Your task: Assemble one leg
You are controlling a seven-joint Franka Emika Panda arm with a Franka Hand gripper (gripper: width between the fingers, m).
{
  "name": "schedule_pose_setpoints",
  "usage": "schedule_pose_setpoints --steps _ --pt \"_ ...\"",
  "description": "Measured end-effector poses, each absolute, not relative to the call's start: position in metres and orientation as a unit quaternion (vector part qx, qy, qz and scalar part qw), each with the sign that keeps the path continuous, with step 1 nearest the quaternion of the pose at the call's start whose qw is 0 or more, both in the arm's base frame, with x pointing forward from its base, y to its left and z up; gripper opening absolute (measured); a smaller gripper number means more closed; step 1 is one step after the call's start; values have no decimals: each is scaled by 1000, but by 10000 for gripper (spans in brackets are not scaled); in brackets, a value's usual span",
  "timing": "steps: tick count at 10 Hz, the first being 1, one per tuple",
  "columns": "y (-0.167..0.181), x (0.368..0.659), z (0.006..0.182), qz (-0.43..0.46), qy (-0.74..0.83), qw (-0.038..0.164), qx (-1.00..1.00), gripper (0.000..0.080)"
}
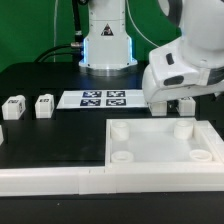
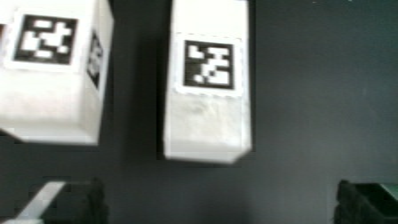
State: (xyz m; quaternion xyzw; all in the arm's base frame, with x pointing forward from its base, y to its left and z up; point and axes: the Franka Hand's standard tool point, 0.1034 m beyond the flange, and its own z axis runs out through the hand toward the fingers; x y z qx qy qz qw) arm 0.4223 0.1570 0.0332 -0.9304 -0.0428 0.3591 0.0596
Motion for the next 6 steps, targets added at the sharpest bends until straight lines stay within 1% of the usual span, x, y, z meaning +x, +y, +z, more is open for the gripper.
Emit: schedule_pose_setpoints --steps 1,2,3,4,5,6 --pt "159 427 30 356 -43 61 -931 649" --pt "159 423 30 359 -38 58 -931 649" --pt "164 409 24 373 -23 44 -927 649" --pt "168 401 23 380 -17 35 -924 649" --pt "171 398 23 383 -10 29 -923 649" --pt "170 396 21 383 -10 28 -923 649"
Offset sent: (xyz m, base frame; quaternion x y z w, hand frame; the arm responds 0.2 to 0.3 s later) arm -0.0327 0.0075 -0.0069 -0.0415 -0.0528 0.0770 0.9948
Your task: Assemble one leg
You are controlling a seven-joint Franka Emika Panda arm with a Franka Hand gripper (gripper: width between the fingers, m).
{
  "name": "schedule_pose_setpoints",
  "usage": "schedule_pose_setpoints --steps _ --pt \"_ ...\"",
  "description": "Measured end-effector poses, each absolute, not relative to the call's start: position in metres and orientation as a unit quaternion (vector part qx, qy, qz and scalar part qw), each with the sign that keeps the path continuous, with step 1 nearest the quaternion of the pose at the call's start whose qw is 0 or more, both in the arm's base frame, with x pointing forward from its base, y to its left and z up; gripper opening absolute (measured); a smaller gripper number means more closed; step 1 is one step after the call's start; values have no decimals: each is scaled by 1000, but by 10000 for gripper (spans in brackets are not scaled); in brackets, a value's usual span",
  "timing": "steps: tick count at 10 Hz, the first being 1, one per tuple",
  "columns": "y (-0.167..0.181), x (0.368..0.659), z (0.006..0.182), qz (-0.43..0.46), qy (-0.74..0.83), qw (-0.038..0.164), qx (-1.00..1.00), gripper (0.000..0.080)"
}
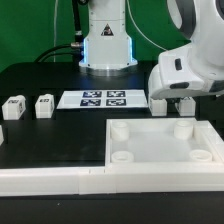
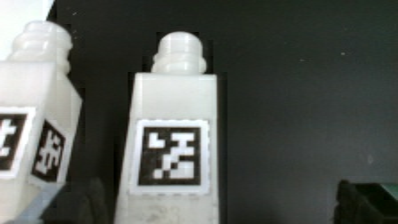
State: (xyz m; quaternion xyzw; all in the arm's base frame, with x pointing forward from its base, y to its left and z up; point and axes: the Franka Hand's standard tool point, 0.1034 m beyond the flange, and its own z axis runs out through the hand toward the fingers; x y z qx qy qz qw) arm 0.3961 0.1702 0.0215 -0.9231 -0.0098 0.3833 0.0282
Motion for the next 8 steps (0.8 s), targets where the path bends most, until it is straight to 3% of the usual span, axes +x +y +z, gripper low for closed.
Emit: schedule_pose_setpoints --steps 4,8 --pt "170 386 8 374 -9 29 -927 649" --pt "170 385 7 375 -9 29 -927 626"
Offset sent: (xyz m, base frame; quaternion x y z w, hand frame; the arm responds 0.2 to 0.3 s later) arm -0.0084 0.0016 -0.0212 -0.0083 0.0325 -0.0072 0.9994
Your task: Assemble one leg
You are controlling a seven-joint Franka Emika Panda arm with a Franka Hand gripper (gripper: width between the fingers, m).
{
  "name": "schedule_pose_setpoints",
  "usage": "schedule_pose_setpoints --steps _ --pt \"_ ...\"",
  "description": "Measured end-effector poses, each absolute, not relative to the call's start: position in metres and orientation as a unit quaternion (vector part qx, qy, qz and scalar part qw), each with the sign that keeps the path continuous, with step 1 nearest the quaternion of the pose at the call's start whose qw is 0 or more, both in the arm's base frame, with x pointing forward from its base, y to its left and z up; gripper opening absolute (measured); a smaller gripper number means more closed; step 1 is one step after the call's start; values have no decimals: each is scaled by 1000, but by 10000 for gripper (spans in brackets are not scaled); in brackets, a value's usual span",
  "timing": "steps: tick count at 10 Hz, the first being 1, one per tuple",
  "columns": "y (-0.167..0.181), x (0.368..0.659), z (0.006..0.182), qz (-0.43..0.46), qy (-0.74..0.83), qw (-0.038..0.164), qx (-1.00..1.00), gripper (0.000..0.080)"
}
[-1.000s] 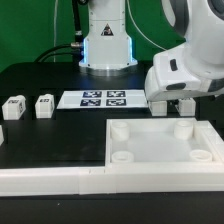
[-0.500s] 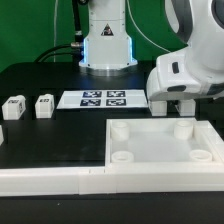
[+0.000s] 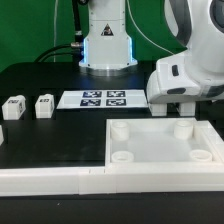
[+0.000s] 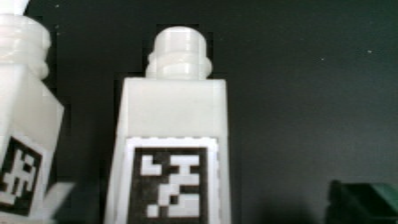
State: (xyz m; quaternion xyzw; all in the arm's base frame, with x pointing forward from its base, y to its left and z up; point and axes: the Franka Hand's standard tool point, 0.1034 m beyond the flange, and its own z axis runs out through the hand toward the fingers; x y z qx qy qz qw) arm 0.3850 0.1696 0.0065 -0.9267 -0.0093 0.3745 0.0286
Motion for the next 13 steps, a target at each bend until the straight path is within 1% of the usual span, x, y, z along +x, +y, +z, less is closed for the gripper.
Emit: schedule_pose_setpoints --steps 1,2,3,10,11,12,13 --pt "170 385 7 375 -9 29 -927 428" --pt "170 385 7 375 -9 29 -927 428" --pt "170 385 7 375 -9 29 -927 289" --pt "169 386 7 374 -9 29 -927 291" --pt "168 393 15 368 -15 29 -929 291" --pt "165 406 30 350 -24 35 -936 291" --pt "156 417 46 353 -41 43 -934 291"
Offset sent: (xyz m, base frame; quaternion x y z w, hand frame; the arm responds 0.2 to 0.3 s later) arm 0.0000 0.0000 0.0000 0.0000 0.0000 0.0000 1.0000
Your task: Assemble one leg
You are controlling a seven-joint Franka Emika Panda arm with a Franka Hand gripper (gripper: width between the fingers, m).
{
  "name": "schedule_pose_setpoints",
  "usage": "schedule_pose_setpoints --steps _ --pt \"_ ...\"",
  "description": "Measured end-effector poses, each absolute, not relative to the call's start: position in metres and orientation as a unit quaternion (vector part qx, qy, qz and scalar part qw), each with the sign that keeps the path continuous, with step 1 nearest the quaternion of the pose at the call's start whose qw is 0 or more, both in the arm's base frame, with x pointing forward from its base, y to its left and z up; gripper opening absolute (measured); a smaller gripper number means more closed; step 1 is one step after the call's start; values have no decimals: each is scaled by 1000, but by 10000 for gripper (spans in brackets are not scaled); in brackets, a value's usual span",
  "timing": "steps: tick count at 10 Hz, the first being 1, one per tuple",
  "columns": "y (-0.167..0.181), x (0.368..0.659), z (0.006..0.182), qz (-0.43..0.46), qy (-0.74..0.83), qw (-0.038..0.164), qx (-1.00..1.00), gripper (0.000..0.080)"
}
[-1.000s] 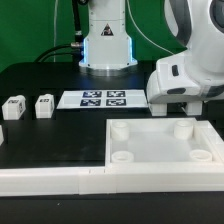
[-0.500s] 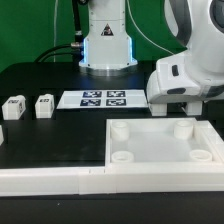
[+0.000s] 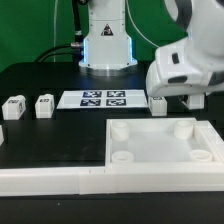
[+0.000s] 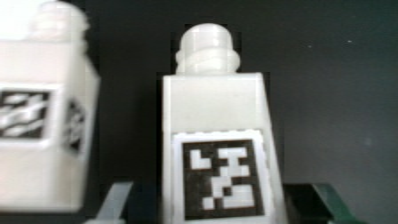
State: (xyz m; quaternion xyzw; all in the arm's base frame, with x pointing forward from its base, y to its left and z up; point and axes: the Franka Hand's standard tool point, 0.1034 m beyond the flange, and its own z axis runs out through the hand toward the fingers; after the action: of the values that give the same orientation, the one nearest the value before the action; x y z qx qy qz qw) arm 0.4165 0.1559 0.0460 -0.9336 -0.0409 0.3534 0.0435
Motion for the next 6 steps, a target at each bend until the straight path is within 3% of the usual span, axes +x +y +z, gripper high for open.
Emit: schedule_pose_setpoints --steps 1,4,6 --pt "149 432 56 341 -44 51 -938 291" --pt "136 470 100 168 -41 55 -983 292" --pt "134 472 97 73 -39 54 -995 292"
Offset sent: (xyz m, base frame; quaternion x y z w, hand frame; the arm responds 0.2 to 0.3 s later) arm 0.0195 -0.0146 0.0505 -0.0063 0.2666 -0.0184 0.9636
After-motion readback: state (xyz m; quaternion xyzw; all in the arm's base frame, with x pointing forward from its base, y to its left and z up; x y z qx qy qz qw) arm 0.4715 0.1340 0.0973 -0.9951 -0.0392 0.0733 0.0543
